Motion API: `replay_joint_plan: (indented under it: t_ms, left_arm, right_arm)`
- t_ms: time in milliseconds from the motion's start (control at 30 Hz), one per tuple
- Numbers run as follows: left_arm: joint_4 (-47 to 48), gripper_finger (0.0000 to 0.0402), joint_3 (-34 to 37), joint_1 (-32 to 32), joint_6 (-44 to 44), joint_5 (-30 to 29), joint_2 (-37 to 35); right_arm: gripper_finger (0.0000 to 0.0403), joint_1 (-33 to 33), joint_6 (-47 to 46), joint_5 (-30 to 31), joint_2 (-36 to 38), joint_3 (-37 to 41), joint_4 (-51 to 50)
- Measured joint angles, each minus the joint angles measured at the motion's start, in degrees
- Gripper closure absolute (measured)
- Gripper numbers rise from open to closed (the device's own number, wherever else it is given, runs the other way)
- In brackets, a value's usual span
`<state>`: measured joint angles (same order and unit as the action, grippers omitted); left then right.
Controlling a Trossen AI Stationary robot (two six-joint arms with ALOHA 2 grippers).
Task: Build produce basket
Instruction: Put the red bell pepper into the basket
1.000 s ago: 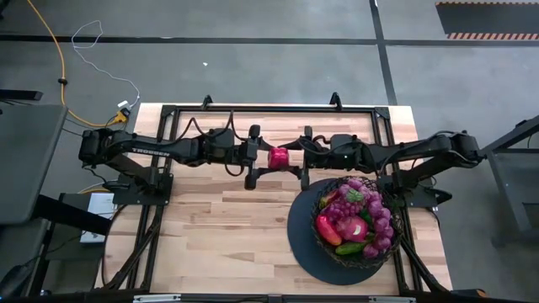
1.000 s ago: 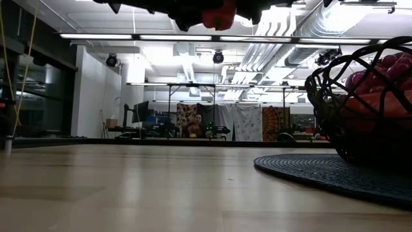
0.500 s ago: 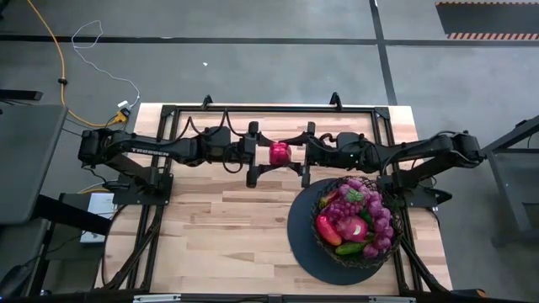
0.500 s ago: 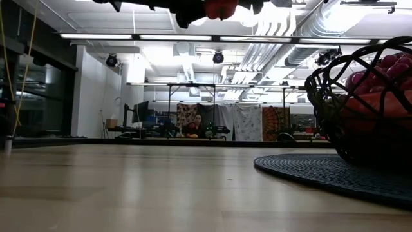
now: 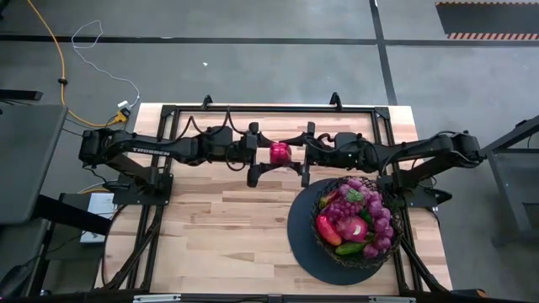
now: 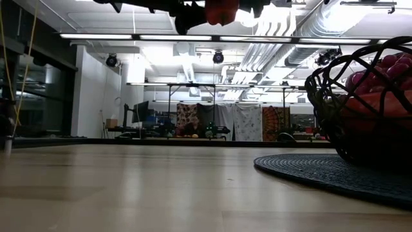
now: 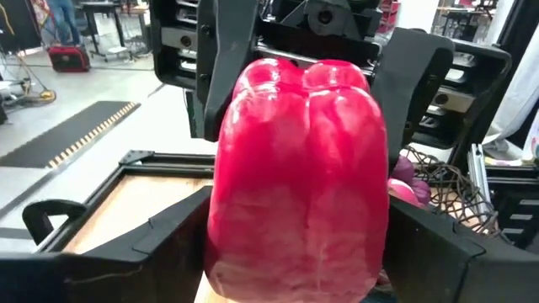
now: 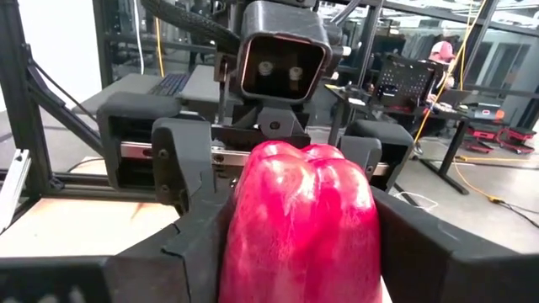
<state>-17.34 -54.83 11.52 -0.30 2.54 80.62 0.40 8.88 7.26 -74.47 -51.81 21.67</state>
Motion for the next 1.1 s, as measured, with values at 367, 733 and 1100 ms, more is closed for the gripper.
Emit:
replay_joint_plan:
  t_ms: [367, 733, 1100]
  left_arm:
    - [9.2, 0.0116, 0.0, 1.3, 1.7, -0.7, -4.2]
    - [30.6, 0.0116, 0.1, 6.7, -2.8, -0.9, -22.5]
    - [13.1, 0.0117, 10.2, 2.6, -10.7, -3.6, -36.4]
  right_arm:
    - [0.0188, 0.0, 0.7, 2.2, 3.3, 0.0, -1.1]
    - [0.0189, 0.0, -1.4, 5.6, 14.9, -0.1, -13.2]
    - [0.0180, 0.0, -8.0, 4.0, 20.4, -0.1, -15.9]
